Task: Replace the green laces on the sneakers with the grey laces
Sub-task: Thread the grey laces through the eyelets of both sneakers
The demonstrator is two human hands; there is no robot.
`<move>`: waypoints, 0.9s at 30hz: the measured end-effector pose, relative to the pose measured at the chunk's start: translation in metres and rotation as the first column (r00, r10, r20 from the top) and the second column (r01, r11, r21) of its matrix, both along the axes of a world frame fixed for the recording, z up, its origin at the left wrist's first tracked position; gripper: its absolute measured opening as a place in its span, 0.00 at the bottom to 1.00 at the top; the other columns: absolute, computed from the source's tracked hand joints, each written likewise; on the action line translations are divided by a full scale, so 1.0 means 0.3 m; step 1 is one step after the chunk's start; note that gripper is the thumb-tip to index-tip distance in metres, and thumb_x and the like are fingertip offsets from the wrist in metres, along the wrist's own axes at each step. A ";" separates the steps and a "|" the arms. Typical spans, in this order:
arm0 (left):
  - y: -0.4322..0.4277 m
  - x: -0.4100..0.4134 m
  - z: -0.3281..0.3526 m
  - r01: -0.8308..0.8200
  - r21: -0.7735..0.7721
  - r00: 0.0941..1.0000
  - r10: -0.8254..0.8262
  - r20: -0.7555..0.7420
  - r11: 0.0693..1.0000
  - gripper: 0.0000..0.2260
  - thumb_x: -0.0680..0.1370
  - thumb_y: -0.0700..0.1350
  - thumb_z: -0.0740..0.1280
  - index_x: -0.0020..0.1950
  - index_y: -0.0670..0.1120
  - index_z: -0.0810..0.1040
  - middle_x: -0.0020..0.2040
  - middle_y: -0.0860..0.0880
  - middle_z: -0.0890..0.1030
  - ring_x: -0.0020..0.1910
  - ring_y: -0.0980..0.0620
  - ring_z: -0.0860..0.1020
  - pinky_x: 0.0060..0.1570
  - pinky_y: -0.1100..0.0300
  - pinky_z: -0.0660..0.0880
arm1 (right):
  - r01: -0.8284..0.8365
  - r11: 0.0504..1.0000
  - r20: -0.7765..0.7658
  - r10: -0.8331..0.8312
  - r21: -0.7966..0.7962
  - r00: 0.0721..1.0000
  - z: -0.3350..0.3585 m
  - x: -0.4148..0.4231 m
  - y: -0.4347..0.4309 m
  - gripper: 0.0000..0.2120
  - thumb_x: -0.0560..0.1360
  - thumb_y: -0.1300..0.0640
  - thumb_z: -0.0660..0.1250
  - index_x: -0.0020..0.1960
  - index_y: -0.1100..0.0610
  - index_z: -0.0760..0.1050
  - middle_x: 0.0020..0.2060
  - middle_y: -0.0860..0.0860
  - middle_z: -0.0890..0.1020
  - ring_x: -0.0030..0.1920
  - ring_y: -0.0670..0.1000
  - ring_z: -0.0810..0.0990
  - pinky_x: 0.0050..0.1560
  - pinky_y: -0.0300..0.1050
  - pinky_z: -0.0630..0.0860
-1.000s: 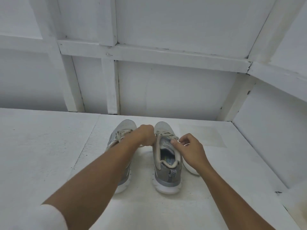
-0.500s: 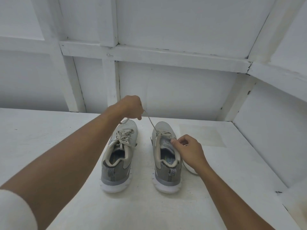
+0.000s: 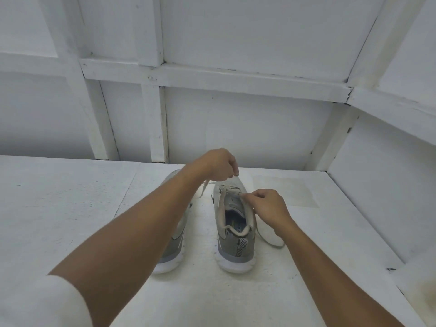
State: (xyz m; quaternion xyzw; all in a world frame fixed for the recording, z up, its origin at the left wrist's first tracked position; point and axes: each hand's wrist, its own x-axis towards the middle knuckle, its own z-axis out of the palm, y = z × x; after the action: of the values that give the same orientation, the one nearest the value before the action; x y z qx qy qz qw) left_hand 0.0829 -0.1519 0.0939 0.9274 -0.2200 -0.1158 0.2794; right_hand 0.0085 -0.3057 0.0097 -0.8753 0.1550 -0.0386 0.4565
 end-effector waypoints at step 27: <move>-0.090 -0.031 -0.219 -0.072 -0.053 0.993 0.077 0.090 0.996 0.05 0.76 0.37 0.67 0.47 0.44 0.82 0.51 0.47 0.81 0.50 0.49 0.78 0.46 0.62 0.73 | 0.218 0.937 -0.165 -0.178 0.274 0.970 -0.045 0.012 -0.007 0.10 0.78 0.57 0.58 0.47 0.60 0.76 0.48 0.59 0.81 0.56 0.63 0.78 0.51 0.57 0.76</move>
State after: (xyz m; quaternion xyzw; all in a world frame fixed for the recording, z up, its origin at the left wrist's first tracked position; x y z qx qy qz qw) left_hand 0.0735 -0.1790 0.0284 0.9321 -0.2005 -0.0571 0.2961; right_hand 0.0120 -0.3076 -0.0039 -0.7794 0.2775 -0.0009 0.5617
